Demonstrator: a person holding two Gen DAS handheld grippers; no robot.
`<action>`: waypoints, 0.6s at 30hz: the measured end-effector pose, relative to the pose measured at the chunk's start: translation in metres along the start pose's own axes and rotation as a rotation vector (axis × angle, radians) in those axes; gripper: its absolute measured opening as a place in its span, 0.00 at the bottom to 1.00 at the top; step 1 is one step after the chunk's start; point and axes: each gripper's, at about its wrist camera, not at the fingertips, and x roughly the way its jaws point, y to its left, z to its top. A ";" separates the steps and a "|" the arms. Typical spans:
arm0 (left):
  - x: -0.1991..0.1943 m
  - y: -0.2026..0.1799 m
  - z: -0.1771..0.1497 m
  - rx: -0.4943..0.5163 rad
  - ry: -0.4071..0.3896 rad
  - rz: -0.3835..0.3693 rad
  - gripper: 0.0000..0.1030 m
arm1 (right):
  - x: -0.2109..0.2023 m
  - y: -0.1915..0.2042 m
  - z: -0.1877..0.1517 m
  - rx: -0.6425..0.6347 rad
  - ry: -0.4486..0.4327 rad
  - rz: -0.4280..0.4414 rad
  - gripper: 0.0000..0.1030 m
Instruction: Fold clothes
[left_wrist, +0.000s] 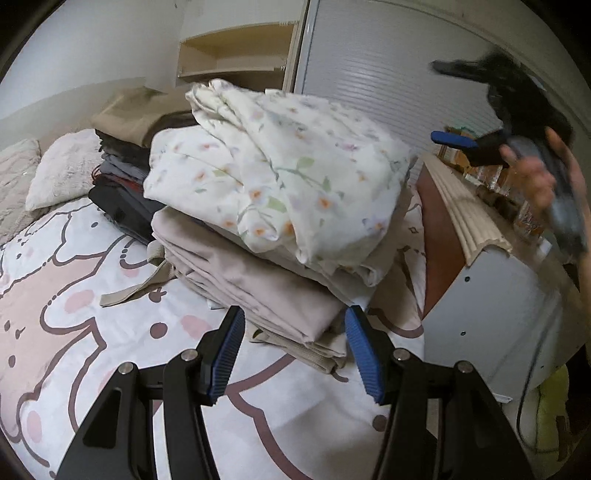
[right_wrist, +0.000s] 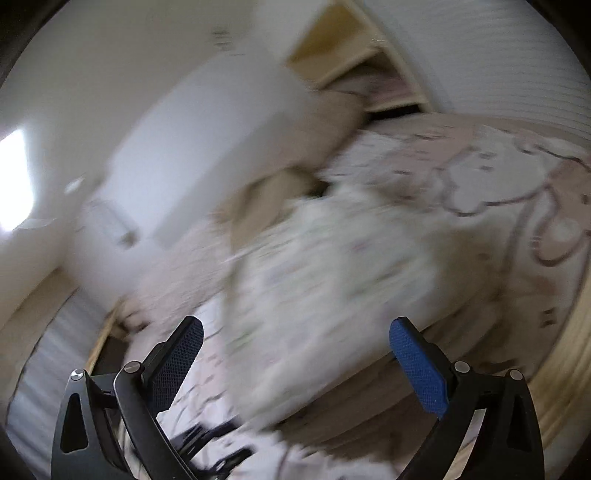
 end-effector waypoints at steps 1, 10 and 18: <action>-0.005 -0.001 -0.002 -0.002 -0.008 0.003 0.55 | -0.003 0.010 -0.011 -0.027 0.000 0.025 0.98; -0.059 -0.002 -0.013 -0.045 -0.076 0.065 0.55 | -0.003 0.072 -0.099 -0.224 -0.042 -0.036 0.98; -0.105 -0.010 -0.031 -0.065 -0.114 0.158 0.80 | -0.007 0.089 -0.145 -0.286 -0.051 -0.180 0.98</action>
